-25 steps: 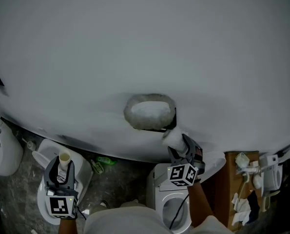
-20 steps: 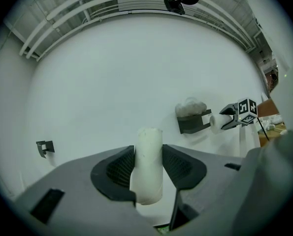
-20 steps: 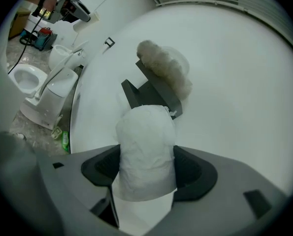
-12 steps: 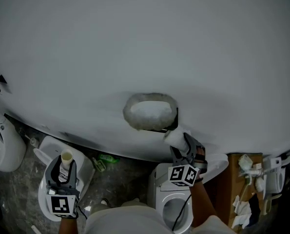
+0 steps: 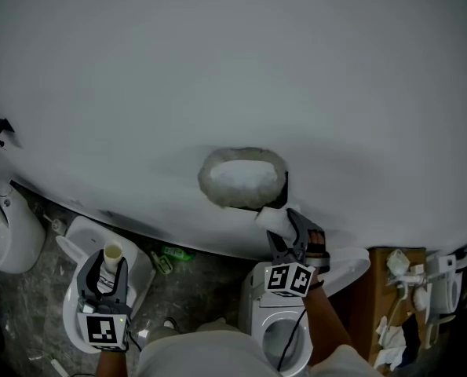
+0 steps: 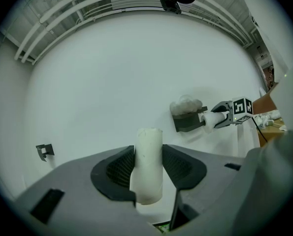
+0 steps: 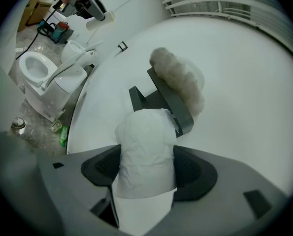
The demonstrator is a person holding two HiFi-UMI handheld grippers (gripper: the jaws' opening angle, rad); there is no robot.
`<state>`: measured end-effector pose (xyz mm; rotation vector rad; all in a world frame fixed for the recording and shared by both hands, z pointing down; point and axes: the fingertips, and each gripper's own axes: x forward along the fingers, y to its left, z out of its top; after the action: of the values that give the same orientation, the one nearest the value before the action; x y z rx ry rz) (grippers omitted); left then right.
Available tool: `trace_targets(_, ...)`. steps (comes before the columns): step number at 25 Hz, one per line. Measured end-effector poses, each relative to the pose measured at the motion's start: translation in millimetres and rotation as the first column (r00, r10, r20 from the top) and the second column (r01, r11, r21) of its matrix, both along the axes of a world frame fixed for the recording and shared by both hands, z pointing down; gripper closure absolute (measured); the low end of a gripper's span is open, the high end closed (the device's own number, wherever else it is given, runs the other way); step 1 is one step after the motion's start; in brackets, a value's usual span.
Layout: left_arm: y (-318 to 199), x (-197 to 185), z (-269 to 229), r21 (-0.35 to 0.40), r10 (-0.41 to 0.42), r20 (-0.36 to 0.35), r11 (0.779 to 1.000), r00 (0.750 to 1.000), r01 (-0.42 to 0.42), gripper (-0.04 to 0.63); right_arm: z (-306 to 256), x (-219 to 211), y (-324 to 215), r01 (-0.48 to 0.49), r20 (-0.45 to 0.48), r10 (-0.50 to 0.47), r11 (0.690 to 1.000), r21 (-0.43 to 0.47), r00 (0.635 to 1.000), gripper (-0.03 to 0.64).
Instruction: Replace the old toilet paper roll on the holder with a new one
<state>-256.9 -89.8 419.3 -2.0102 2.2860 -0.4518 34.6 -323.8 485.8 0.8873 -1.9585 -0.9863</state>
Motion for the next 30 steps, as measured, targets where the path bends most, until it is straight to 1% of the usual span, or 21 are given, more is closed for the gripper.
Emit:
trace_targets(2, 2, -1, 1, -0.011, -0.011, 0.003, 1.000, 1.000, 0.011, 0.411, -2, -7, 2, 0.018, 0.000, -0.018, 1.000, 0.019, 1.000, 0.301)
trace_targets(6, 8, -1, 0, 0.000, -0.019, -0.002, 1.000, 1.000, 0.019, 0.411, 1, -20, 2, 0.054, -0.005, -0.053, 0.998, 0.032, 0.999, 0.302)
trace_targets(10, 15, -2, 2, -0.017, -0.035, 0.004, 0.999, 0.999, 0.035, 0.411, 3, -27, 0, 0.074, 0.002, -0.074, 0.996, 0.054, 0.997, 0.304)
trace_targets(13, 20, 0, 2, -0.013, -0.027, 0.011, 1.000, 1.000, 0.027, 0.411, 2, -32, -2, 0.082, 0.014, -0.083, 0.995, 0.057, 0.996, 0.304)
trace_targets(15, 22, 1, 2, -0.027, -0.032, 0.013, 0.999, 0.999, 0.032, 0.411, 3, -35, -3, 0.090, 0.021, -0.092, 0.993, 0.071, 0.996, 0.304)
trace_targets(17, 23, 3, 2, -0.027, -0.038, 0.006, 0.999, 0.999, 0.038, 0.411, 4, -37, -4, 0.103, 0.027, -0.106, 0.991, 0.091, 0.994, 0.304)
trace_targets(20, 24, 5, 3, -0.042, -0.038, 0.021, 0.998, 0.999, 0.039, 0.411, 4, -42, -5, 0.133, 0.027, -0.137, 0.984, 0.119, 0.990, 0.304)
trace_targets(24, 23, 11, 1, -0.051, -0.045, 0.013, 0.998, 0.999, 0.046, 0.411, 3, -51, -4, 0.178, 0.015, -0.182, 0.975, 0.135, 0.983, 0.304)
trace_targets(26, 25, 13, 4, -0.063, -0.047, 0.019, 0.997, 0.999, 0.048, 0.411, 3, -53, -4, 0.187, 0.017, -0.191, 0.973, 0.139, 0.982, 0.305)
trace_targets(30, 25, 19, 3, -0.055, -0.054, 0.008, 0.997, 0.999, 0.054, 0.411, 3, -57, -2, 0.187, 0.028, -0.194, 0.969, 0.164, 0.981, 0.304)
